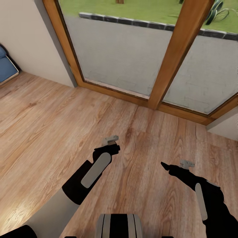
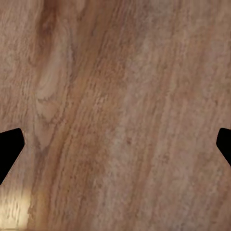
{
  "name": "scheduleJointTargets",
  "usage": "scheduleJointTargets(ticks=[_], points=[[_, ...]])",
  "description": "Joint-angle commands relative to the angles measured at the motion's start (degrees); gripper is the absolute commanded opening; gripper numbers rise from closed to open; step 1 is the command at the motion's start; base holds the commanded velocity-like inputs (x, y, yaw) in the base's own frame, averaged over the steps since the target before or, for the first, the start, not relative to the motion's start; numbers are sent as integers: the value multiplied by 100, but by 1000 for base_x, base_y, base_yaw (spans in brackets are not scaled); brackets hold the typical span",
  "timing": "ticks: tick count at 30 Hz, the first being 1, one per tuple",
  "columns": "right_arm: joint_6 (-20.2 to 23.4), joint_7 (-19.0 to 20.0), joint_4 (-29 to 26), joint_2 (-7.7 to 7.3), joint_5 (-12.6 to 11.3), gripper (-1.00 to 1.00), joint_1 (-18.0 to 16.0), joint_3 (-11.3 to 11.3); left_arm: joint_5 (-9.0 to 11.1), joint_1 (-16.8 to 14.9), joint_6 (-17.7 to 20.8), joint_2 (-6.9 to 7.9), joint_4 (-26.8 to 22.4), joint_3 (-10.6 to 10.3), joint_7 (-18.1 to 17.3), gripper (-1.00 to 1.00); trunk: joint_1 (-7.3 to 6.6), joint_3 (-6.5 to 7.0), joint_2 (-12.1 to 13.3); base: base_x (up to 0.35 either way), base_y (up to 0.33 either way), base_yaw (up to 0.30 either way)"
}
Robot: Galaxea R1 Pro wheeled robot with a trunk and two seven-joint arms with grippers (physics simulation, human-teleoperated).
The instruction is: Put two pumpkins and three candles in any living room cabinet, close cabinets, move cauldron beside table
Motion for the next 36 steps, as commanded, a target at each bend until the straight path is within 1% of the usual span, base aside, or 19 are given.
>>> scheduleJointTargets(ticks=[1, 2, 6, 12, 17, 36], points=[[-2, -4, 0, -3, 3, 100, -3, 166, 5, 0, 0, -1, 15, -1, -36, -100, -2, 23, 2, 0, 0, 0], [-6, -9, -1, 4, 3, 100, -1, 266, 7, 5, -4, -2, 36, 0, -193, -100, -5, 45, 3, 0, 0, 0], [-8, -24, 6, 20, 40, 100, -3, 329, 3, 8, -6, -2, 39, 0, -511, -100, -15, 134, 8, 0, 0, 0], [-8, -24, 13, 9, 55, 100, -1, 339, 10, 9, 1, -2, 38, -1, -668, -100, -30, 266, 16, 0, 0, 0], [-15, -17, 34, 24, 56, 100, -1, 332, 11, 9, 3, 1, 38, 0, -899, -100, -43, 377, 23, 0, 0, 0], [-23, -51, 94, 38, 65, 100, 0, 331, 6, 9, 3, 6, 38, 0, -946, -100, -92, 798, 48, 0, 0, 0]])
